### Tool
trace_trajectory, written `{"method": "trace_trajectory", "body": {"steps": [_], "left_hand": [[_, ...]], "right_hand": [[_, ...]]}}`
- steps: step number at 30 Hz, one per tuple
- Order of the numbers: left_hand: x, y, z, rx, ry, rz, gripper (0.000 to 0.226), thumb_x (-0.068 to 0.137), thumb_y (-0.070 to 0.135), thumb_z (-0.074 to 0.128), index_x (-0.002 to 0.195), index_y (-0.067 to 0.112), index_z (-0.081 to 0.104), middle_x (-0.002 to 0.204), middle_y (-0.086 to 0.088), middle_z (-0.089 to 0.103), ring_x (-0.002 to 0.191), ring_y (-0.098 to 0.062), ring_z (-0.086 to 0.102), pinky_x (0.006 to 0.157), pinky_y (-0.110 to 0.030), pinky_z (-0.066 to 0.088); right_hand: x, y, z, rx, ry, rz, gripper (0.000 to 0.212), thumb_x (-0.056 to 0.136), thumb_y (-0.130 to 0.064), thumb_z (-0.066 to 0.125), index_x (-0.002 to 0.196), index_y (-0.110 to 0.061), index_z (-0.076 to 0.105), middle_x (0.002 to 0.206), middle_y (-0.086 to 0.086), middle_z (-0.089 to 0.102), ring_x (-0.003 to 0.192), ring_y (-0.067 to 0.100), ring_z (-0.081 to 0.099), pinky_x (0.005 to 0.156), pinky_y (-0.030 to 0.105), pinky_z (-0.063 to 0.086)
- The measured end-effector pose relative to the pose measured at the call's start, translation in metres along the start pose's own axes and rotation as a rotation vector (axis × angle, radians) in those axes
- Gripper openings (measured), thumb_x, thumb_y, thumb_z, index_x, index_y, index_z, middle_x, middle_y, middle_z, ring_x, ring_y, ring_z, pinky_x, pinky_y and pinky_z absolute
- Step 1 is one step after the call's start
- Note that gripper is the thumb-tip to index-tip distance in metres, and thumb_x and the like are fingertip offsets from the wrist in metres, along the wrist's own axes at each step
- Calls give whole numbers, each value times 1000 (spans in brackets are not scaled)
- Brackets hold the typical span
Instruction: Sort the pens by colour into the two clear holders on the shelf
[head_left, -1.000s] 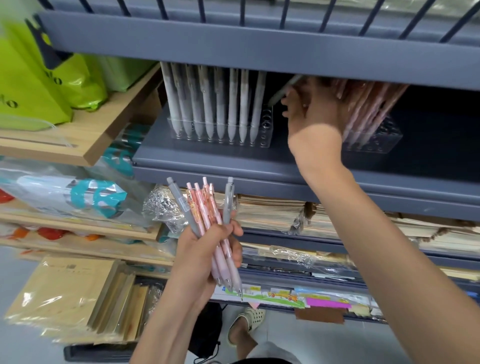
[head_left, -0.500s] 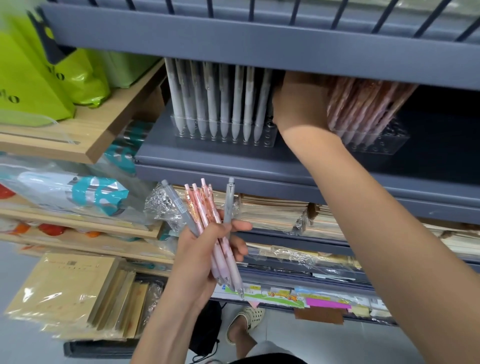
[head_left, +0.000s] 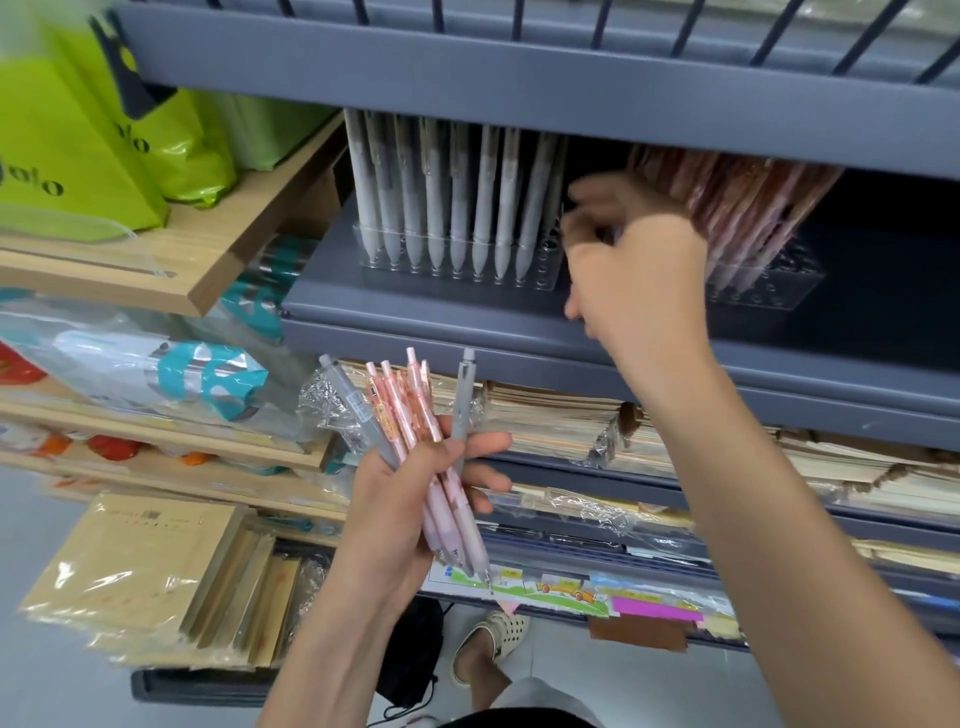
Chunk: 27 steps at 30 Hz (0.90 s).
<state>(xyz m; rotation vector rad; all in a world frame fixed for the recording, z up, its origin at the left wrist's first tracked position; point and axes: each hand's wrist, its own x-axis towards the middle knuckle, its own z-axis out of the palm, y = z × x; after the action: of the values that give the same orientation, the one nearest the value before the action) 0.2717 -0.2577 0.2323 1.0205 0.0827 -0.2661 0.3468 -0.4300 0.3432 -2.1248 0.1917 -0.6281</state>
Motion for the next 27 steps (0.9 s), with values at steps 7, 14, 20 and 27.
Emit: {"method": "trace_trajectory", "body": {"steps": [7,14,20,27], "left_hand": [[-1,-9,10,-4,-25,-36,22,81,9,58,100,-1,64,95,-24,75,60,-27,71,48,-29,54],[-4,-14,20,-47,-46,-80,44,74,11,67,113,-11,60,94,-26,74,80,-35,76,55,-30,58],[0,-8,8,-155,40,-92,14,87,4,47,94,-5,55,101,-29,73,87,-34,75,67,-29,61],[-3,-6,0,-74,115,-93,8,87,16,62,89,10,58,74,-11,72,39,-16,53,39,-22,47]], "right_hand": [[-72,23,-8,148,-512,125,17,76,-42,79,83,-26,76,84,-2,73,82,14,69,79,43,56],[-84,22,-14,253,-551,167,11,79,-26,80,79,-18,73,74,-4,70,59,10,66,56,29,54],[-70,18,-33,429,-343,198,8,88,-17,71,90,-9,72,67,1,71,58,13,64,56,24,54],[-25,12,-40,507,270,32,7,91,-8,64,95,-6,69,87,1,76,83,14,74,77,29,60]]}}
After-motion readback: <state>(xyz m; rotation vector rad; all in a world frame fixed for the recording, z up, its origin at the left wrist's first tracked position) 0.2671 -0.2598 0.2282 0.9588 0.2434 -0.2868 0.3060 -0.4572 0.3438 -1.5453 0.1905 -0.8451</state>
